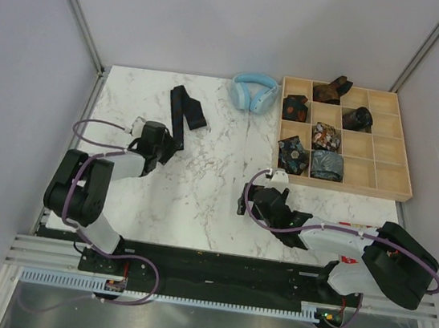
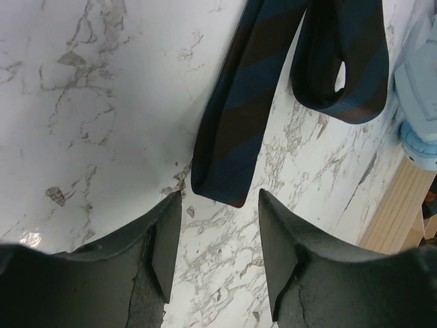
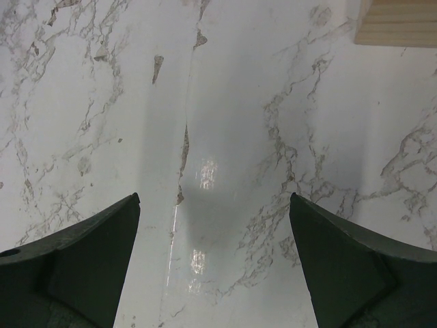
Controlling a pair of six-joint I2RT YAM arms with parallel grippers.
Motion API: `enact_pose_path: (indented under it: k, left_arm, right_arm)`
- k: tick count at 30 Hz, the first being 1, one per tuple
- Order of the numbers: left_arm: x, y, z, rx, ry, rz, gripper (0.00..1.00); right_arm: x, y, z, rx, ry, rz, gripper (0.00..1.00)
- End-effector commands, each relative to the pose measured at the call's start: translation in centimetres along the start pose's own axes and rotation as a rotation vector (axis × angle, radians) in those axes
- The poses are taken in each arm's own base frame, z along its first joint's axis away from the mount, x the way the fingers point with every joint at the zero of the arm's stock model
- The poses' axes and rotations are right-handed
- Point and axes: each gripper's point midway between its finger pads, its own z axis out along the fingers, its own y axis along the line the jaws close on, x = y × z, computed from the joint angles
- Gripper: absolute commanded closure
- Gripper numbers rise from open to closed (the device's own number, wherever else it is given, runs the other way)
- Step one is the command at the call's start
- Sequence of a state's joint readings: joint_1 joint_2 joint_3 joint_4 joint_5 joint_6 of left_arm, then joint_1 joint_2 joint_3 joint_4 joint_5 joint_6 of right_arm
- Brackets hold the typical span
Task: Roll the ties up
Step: Flatten out the tie at the center of the board.
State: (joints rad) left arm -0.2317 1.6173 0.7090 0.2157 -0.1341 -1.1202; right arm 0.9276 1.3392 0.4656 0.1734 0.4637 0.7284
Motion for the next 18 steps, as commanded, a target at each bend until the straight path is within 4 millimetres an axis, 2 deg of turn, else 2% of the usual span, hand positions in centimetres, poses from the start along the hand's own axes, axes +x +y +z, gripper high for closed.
enact_pose_path:
  k: [1, 8, 14, 18]
  left_arm:
    - [-1.4, -1.2, 0.9, -0.017, -0.067, -0.029, 0.46]
    - [-1.6, -1.0, 1.7, -0.095, -0.078, -0.019, 0.49]
    - [-1.0, -0.7, 1.9, -0.151, -0.068, -0.004, 0.51]
    - [-0.3, 0.7, 1.7, -0.202, -0.048, -0.017, 0.51]
  right_arm:
    - [-1.0, 1.3, 0.1, -0.037, -0.028, 0.011, 0.02]
    - [-1.0, 1.3, 0.1, -0.037, -0.028, 0.013, 0.02]
    - [-1.1, 1.3, 0.1, -0.036, -0.031, 0.015, 0.02]
    - [-1.0, 1.2, 0.1, -0.034, -0.031, 0.014, 0.02]
